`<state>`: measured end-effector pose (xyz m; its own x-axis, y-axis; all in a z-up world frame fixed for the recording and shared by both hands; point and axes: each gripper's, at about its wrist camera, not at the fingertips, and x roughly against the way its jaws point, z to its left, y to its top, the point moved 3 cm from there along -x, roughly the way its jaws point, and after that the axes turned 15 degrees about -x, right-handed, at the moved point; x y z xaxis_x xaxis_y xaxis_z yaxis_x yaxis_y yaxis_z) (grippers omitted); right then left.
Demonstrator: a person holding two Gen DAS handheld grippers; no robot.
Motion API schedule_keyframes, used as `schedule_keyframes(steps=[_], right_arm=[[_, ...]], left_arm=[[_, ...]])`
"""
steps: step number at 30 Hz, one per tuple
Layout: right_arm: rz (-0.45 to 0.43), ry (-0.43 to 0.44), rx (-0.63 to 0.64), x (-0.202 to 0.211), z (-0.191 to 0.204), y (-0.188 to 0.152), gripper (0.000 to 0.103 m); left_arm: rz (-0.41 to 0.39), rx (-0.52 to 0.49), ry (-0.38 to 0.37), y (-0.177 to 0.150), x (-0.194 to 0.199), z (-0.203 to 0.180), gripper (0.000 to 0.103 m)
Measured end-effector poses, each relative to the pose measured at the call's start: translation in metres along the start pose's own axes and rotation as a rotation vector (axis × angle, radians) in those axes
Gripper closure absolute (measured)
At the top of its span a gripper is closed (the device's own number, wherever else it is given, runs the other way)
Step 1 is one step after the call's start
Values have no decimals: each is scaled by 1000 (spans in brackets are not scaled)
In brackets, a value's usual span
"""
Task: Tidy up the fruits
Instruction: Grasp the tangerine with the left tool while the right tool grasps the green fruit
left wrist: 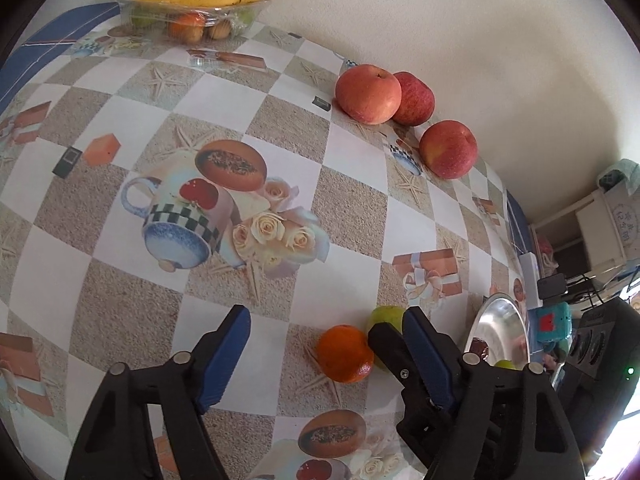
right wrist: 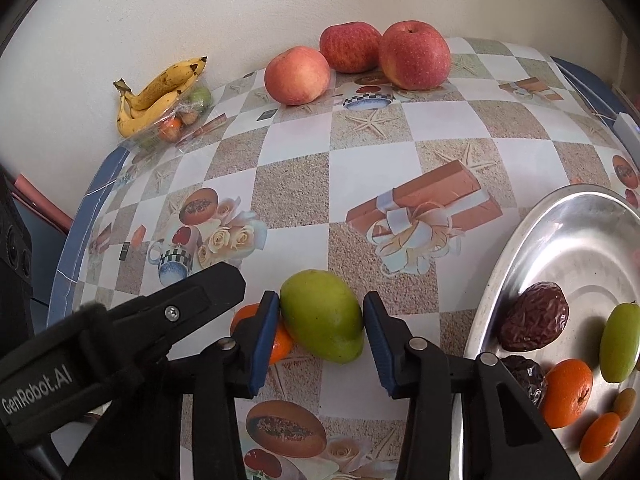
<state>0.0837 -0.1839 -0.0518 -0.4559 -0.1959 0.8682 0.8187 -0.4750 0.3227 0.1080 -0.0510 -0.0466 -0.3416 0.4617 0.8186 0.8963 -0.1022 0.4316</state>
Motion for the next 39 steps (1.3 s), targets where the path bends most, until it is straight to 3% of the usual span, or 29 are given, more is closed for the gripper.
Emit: schedule_keyframes(steps=[5,7,11,13,15,18,39], right_arm=[[1,-39,-6,5,-6,-2,58],[3,-50,-26,7,-11,-2,58],[19,-41,-69,12,-21,-2,58],[23,-55,-59,11,-19,-4,58],[21,-70,-46,11,-17,-5,58],[21,-71,-42,11,-17,-6,58],[28,-67,-52,13,-18,-7,58]], left_arm=[[23,7,-11,-3,-5,-4,26],[37,12,-12,-5,-8,-4,35],[68,33,-33,-9,-14,-3,42],[84,48,-50,-12,-17,-3,52],[87,64,-58,-14,-17,-2,54],[82,74,-72,-14,-16,-1,66],[63,141,-125,-12,-5,10,70]])
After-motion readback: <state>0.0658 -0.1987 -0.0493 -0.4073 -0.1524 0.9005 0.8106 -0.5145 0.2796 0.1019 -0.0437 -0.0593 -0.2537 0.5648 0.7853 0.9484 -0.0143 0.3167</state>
